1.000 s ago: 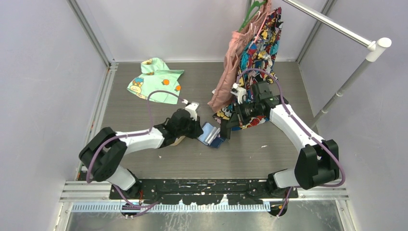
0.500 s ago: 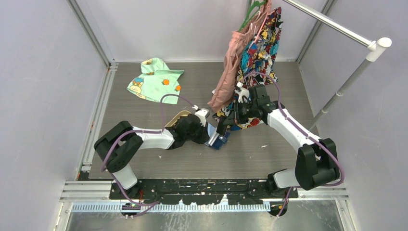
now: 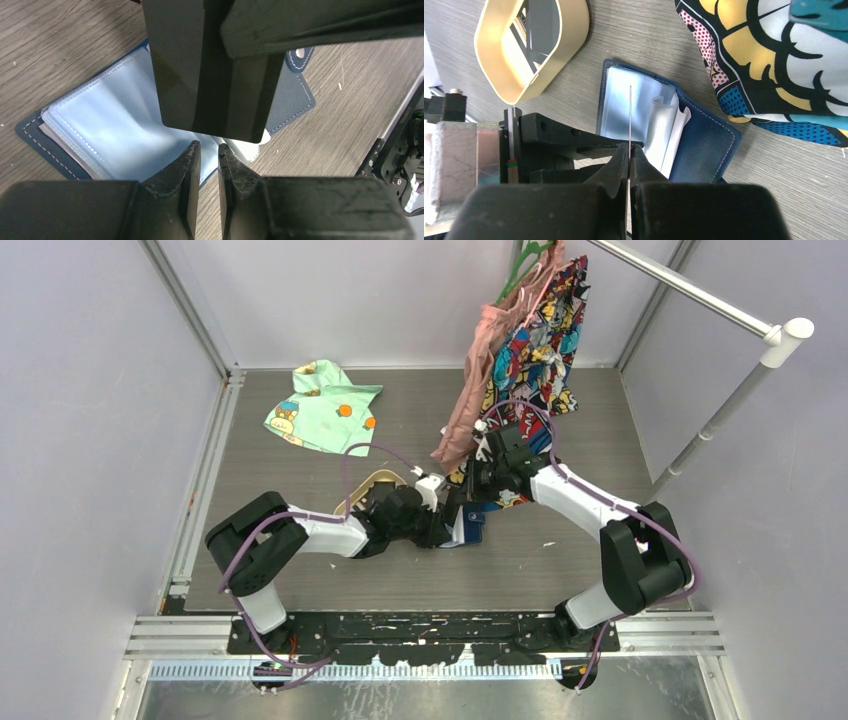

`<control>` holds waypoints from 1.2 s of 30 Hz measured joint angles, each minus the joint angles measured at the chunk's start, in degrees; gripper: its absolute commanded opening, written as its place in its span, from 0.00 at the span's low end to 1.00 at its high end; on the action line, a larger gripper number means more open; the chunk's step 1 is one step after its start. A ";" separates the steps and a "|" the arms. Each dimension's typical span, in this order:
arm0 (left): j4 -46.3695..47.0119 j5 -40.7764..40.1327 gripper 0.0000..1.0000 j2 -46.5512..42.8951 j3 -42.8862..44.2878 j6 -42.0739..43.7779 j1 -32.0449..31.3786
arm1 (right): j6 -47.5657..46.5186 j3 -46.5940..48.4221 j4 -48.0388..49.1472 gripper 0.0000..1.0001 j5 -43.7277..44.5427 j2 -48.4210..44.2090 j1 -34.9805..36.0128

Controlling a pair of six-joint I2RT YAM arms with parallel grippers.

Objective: Put the credit cards into the card holder
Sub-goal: Insert the credit card into the card holder.

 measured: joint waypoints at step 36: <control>-6.62 -4.37 0.18 -2.80 -0.13 -4.13 1.64 | -10.67 -4.02 -2.34 0.01 0.28 0.31 -3.32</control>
